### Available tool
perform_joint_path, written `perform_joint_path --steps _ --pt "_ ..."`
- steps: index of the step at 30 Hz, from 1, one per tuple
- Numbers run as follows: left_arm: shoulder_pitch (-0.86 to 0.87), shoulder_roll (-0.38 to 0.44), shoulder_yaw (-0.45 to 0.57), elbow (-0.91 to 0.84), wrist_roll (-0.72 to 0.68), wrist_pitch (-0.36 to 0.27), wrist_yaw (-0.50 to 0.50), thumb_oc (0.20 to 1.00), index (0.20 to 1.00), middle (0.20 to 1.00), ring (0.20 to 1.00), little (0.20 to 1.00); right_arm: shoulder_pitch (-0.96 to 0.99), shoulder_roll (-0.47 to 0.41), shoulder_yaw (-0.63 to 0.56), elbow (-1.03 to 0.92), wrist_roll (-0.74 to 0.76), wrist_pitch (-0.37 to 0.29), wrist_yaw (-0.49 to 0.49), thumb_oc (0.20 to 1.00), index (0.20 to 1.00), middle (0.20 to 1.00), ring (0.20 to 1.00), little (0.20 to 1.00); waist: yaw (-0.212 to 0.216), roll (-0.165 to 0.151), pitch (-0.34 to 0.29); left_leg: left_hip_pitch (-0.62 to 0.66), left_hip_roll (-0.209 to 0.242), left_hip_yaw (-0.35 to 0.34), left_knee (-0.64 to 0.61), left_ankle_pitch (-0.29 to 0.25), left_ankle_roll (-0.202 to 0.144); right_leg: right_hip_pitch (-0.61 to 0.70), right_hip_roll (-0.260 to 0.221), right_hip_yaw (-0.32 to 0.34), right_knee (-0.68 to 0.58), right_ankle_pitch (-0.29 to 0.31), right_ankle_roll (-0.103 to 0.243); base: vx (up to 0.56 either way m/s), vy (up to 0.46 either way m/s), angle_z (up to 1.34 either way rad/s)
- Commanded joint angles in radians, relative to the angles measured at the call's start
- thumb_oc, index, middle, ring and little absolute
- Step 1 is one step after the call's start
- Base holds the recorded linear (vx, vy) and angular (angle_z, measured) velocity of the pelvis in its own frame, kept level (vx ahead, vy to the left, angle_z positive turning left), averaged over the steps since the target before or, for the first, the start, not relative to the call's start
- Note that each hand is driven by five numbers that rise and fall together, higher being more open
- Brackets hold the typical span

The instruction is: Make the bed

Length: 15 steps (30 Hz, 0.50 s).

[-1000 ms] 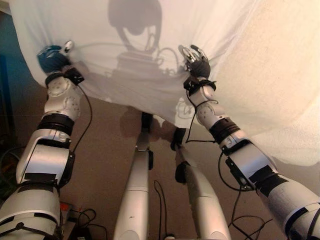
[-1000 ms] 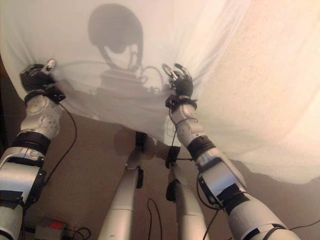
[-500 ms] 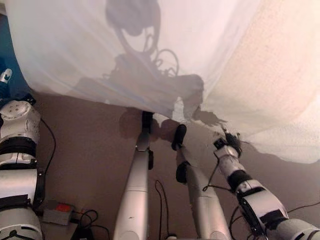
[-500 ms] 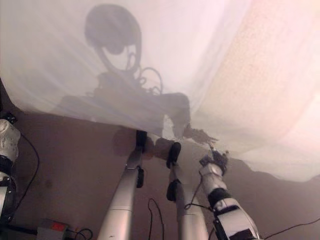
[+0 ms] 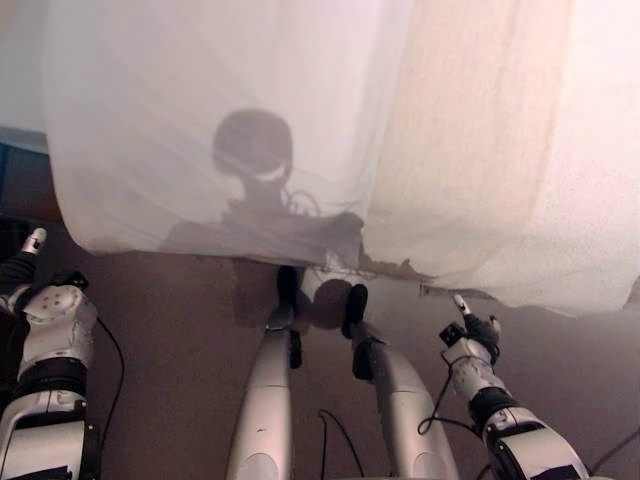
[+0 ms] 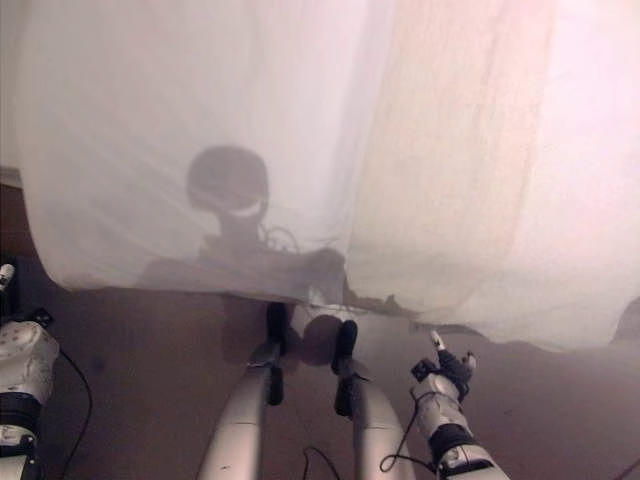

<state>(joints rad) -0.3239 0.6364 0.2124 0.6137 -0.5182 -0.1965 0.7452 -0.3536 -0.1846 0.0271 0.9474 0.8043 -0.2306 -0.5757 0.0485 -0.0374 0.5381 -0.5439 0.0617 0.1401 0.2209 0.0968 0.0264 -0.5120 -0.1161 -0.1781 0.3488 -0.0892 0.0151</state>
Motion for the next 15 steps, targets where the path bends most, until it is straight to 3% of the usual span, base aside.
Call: perform_joint_path --steps 1,3,4,6,8,10,12,14,15 --pt "0.055 -0.063 -0.047 0.047 -0.012 -0.105 -0.15 1.0 1.0 1.0 1.0 1.0 0.046 -0.063 -0.047 -0.028 -0.063 0.02 0.079 1.0 1.0 1.0 1.0 1.0 0.019 0.067 -0.018 0.066 -0.01 -0.023 -0.032 -0.056 -0.057 0.11 -0.097 0.028 -0.052 0.075 0.115 -0.12 -0.23 -0.37" --pt "0.107 -0.114 -0.08 0.065 -0.045 -0.103 -0.263 1.0 1.0 1.0 1.0 1.0 0.07 -0.082 -0.063 0.007 -0.1 0.05 0.132 1.0 1.0 1.0 1.0 1.0 0.009 0.081 -0.018 0.155 0.006 -0.016 -0.069 -0.036 -0.071 0.173 -0.095 0.039 -0.08 0.083 0.12 -0.08 -0.349 -0.48" --pt "0.146 -0.178 -0.129 0.091 -0.078 -0.074 -0.381 1.0 1.0 1.0 1.0 1.0 0.104 -0.089 -0.077 0.04 -0.108 0.073 0.19 1.0 1.0 1.0 1.0 1.0 0.002 0.079 -0.038 0.236 0.034 -0.022 -0.116 -0.001 -0.092 0.238 -0.08 0.045 -0.1 0.06 0.121 -0.02 -0.363 -0.52" --pt "0.176 -0.204 -0.132 0.115 -0.085 -0.066 -0.412 1.0 1.0 1.0 1.0 1.0 0.127 -0.097 -0.078 0.057 -0.13 0.079 0.212 1.0 1.0 1.0 1.0 1.0 0.0 0.085 -0.06 0.265 0.051 -0.025 -0.144 0.02 -0.101 0.257 -0.071 0.045 -0.098 0.044 0.118 -0.03 -0.37 -0.47" --pt "0.211 -0.264 -0.182 0.208 -0.045 -0.011 -0.509 1.0 1.0 1.0 1.0 1.0 0.17 -0.119 -0.062 0.093 -0.206 0.106 0.274 1.0 1.0 1.0 1.0 1.0 -0.014 0.091 -0.115 0.322 0.093 -0.042 -0.192 0.074 -0.129 0.305 -0.015 0.058 -0.101 0.007 0.096 -0.05 -0.559 -0.18" --pt "0.22 -0.286 -0.207 0.262 -0.002 0.012 -0.547 1.0 1.0 1.0 1.0 1.0 0.187 -0.13 -0.045 0.096 -0.26 0.118 0.29 1.0 1.0 1.0 1.0 1.0 -0.023 0.085 -0.134 0.333 0.105 -0.037 -0.187 0.08 -0.138 0.332 0.0 0.052 -0.126 0.005 0.091 -0.06 -0.416 -0.01" --pt "0.229 -0.315 -0.228 0.342 0.076 0.034 -0.562 1.0 1.0 1.0 1.0 1.0 0.216 -0.156 -0.021 0.113 -0.344 0.129 0.301 1.0 1.0 1.0 1.0 1.0 -0.027 0.081 -0.155 0.353 0.102 -0.037 -0.155 0.068 -0.135 0.378 0.011 0.041 -0.166 0.012 0.078 -0.1 -0.505 0.1" --pt "0.227 -0.355 -0.286 0.443 0.226 0.062 -0.568 1.0 1.0 1.0 1.0 1.0 0.244 -0.189 0.024 0.119 -0.454 0.138 0.321 1.0 1.0 1.0 1.0 1.0 -0.034 0.056 -0.183 0.37 0.017 -0.054 -0.02 -0.017 -0.114 0.423 0.016 0.035 -0.209 0.034 0.06 -0.12 -0.466 0.08" --pt "0.227 -0.355 -0.286 0.443 0.226 0.062 -0.568 1.0 1.0 1.0 1.0 1.0 0.244 -0.189 0.024 0.119 -0.454 0.138 0.321 1.0 1.0 1.0 1.0 1.0 -0.034 0.057 -0.185 0.367 0.017 -0.054 -0.02 -0.017 -0.114 0.421 0.017 0.034 -0.211 0.036 0.06 -0.08 -0.347 0.06"
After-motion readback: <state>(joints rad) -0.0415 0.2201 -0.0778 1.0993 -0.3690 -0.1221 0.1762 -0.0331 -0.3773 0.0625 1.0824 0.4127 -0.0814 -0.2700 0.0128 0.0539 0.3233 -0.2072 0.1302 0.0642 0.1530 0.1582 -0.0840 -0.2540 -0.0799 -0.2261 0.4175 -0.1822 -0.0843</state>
